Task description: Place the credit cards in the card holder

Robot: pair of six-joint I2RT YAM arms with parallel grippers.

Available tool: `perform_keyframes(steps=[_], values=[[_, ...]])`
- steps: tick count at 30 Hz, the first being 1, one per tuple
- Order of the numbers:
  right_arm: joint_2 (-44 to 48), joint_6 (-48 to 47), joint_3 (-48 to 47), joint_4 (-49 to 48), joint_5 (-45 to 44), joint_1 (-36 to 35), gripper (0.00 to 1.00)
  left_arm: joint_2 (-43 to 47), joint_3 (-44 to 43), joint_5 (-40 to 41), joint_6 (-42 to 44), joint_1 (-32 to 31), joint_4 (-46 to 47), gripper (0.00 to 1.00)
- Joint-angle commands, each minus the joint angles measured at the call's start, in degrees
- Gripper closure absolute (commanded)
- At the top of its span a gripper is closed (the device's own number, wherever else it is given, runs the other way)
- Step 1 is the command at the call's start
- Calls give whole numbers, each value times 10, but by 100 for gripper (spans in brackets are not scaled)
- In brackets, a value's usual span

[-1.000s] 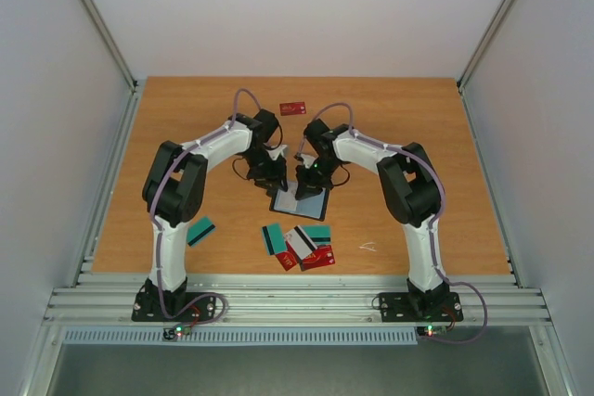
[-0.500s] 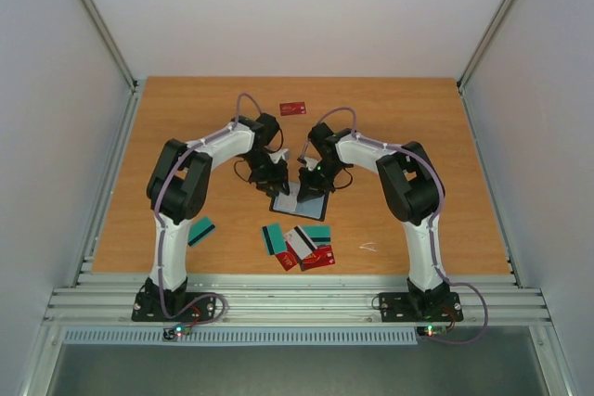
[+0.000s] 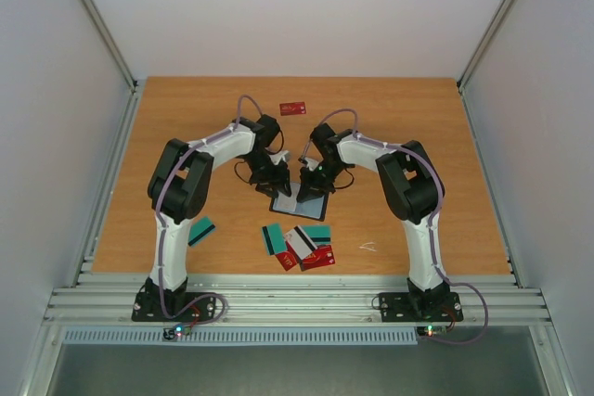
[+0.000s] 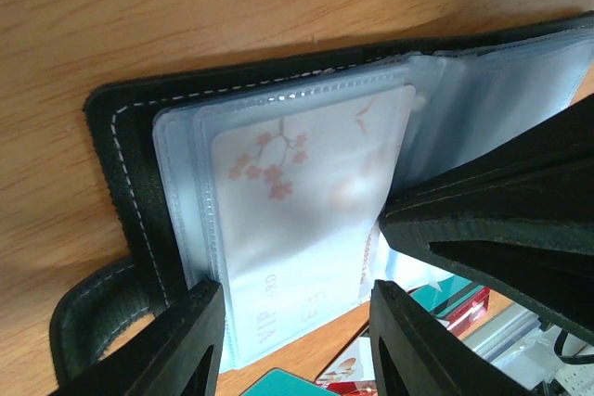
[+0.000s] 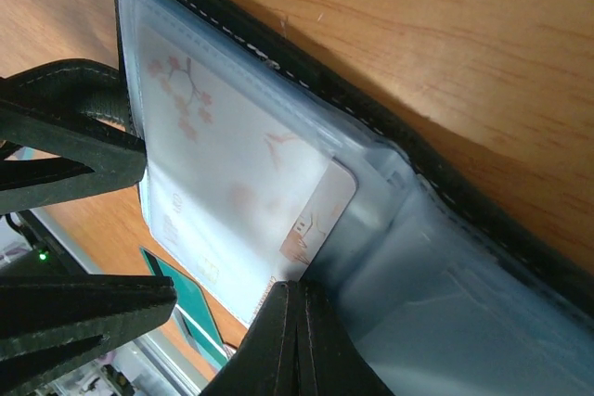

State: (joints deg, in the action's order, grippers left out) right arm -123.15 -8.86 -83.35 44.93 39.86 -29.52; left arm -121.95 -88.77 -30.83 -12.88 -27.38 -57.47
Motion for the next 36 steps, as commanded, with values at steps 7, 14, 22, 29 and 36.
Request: perform_keyframes(steps=[7,14,22,29,36], values=[[-37,12,11,-15,-20,-4,99,-7,8,36,19,0,-12,53],[-39,10,9,-12,-20,-4,99,2,11,57,15,-1,-14,50],[-45,10,9,-11,-14,-4,99,6,15,52,15,-2,-11,46],[-46,6,10,-7,-14,-5,99,9,13,37,12,-5,-4,46],[-46,1,13,-2,-14,-4,99,45,-12,104,5,-16,-30,45]])
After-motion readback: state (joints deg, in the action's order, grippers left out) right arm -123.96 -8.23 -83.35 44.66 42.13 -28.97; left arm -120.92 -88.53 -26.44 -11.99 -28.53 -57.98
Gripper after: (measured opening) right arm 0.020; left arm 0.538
